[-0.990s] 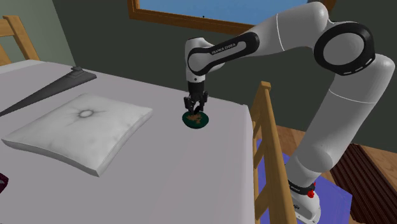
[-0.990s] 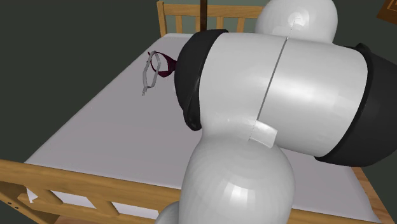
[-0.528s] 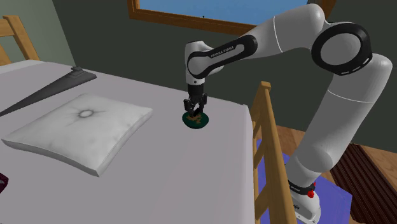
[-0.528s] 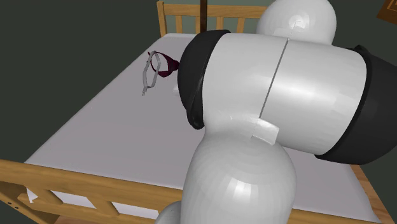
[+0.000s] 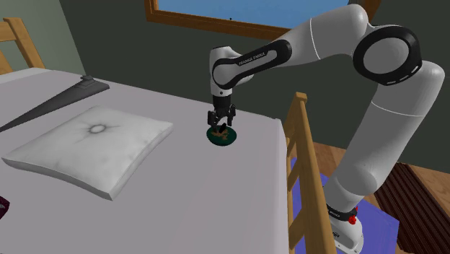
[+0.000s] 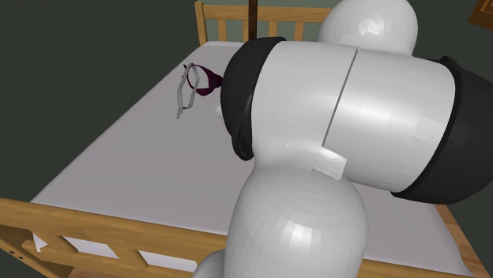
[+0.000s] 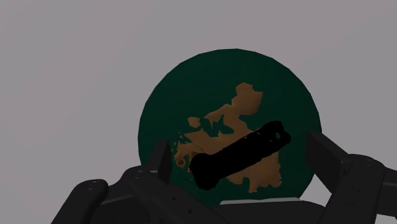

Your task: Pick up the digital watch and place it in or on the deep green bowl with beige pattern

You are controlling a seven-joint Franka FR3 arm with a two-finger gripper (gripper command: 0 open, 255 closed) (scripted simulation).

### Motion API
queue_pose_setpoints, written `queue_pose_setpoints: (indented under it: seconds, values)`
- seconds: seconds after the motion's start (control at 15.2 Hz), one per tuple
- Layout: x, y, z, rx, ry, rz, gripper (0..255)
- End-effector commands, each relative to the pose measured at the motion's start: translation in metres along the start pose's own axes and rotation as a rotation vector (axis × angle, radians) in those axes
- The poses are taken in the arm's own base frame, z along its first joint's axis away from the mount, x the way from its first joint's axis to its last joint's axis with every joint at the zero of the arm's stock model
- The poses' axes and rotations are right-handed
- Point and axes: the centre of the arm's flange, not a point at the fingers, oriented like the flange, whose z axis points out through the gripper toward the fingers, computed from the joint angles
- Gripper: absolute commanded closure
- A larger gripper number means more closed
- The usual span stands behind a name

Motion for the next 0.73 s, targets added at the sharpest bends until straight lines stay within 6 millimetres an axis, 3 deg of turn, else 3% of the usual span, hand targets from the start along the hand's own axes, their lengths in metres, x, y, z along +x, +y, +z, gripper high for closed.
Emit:
queue_pose_setpoints:
  seconds: [0.0, 0.2, 0.66]
  values:
    - [0.0, 0.0, -0.013, 0.0, 0.0, 0.0, 0]
    - [0.0, 0.0, -0.05, 0.0, 0.0, 0.0, 0]
    - [0.0, 0.0, -0.05, 0.0, 0.0, 0.0, 0]
